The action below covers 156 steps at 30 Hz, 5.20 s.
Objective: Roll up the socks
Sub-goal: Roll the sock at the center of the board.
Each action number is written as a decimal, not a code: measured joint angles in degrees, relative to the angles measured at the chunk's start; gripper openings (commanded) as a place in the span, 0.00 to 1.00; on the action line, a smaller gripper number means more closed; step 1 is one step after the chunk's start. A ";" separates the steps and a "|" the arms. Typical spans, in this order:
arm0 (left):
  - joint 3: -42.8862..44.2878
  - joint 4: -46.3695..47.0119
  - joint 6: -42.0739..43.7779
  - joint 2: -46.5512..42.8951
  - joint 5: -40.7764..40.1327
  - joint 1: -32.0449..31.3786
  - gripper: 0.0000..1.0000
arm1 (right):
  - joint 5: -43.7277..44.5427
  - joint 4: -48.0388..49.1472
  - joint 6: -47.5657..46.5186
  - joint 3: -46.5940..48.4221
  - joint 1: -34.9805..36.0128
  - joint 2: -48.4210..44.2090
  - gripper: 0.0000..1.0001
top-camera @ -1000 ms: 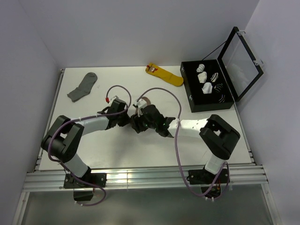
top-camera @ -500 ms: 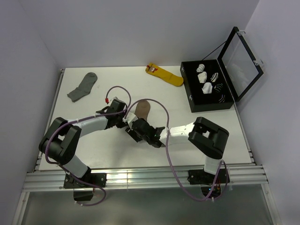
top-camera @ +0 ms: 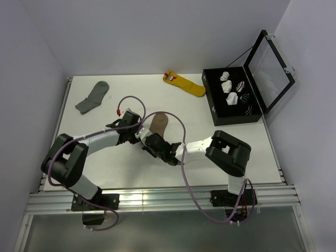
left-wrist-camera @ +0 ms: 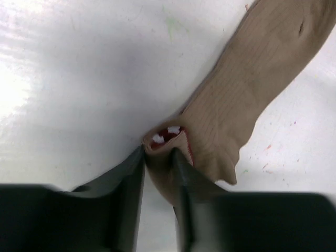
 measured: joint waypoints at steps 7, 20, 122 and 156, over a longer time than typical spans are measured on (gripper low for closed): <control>-3.87 -1.79 -1.27 -8.96 -3.15 0.13 0.67 | -16.55 -3.39 6.27 1.97 -5.84 -0.81 0.00; -16.15 4.24 -5.79 -22.34 -5.68 0.85 0.68 | -56.61 -2.78 24.13 5.53 -21.51 6.27 0.00; -17.00 5.86 -2.91 -21.68 -0.74 4.48 0.62 | -55.25 -3.17 15.82 7.10 -20.98 6.95 0.00; -22.10 20.72 -9.29 -13.70 0.90 1.38 0.56 | -78.97 -2.91 36.11 14.23 -27.85 18.88 0.00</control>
